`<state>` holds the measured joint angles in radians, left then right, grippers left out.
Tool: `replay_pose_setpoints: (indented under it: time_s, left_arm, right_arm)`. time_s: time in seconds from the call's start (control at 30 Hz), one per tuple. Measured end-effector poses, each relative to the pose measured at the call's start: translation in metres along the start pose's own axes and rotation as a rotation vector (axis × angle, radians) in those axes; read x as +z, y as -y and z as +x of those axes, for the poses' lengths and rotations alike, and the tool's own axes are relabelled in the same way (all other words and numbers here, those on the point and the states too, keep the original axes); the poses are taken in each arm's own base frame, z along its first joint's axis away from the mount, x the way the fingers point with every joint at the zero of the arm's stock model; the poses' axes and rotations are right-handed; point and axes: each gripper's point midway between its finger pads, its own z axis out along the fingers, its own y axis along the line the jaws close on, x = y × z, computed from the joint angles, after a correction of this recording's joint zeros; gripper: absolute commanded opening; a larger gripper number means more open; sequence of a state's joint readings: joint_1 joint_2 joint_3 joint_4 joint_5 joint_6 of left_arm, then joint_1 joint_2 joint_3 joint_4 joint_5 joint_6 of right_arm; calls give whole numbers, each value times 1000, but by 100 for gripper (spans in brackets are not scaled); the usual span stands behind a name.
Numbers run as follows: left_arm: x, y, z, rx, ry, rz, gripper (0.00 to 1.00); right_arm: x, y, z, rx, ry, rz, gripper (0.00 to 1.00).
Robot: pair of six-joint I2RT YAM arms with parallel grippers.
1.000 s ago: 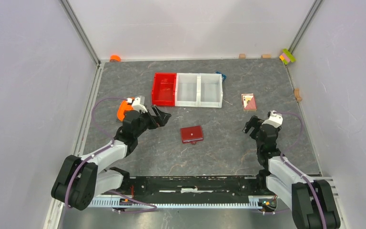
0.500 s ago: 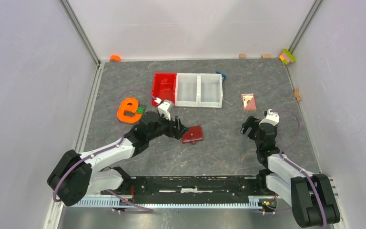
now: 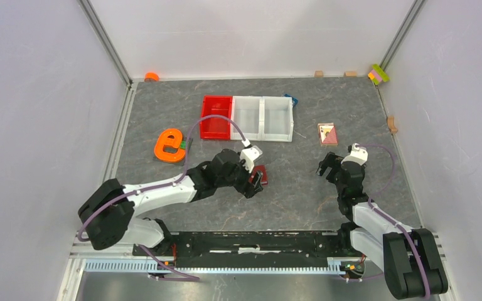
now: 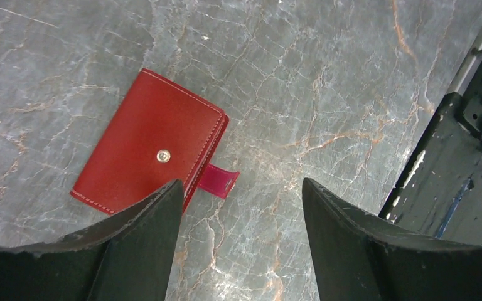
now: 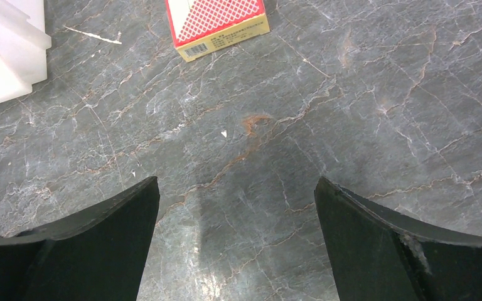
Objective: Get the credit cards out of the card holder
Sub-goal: Open the card holder at the center of the board.
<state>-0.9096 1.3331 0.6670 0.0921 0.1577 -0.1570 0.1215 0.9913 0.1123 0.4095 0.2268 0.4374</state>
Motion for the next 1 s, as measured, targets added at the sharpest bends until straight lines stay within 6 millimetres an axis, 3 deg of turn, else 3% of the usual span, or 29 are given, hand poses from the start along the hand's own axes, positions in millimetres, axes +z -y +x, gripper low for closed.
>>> replay_pose_setpoints:
  time_s: [0.2, 0.37, 0.63, 0.83, 1.0]
  left_arm:
    - [14, 7, 19, 55, -122, -5, 60]
    - [21, 1, 33, 81, -194, -58, 51]
    - [27, -6, 39, 101, -237, -92, 6]
    - [34, -1, 34, 102, -256, -81, 2]
    - [51, 10, 0, 46, -205, -63, 2]
  right_arm:
    - [0, 0, -1, -1, 3, 1, 98]
    - [0, 0, -1, -1, 3, 2, 98]
    - [0, 0, -1, -1, 3, 2, 98]
    - [0, 0, -2, 0, 6, 0, 98]
    - [-1, -1, -4, 3, 16, -5, 98]
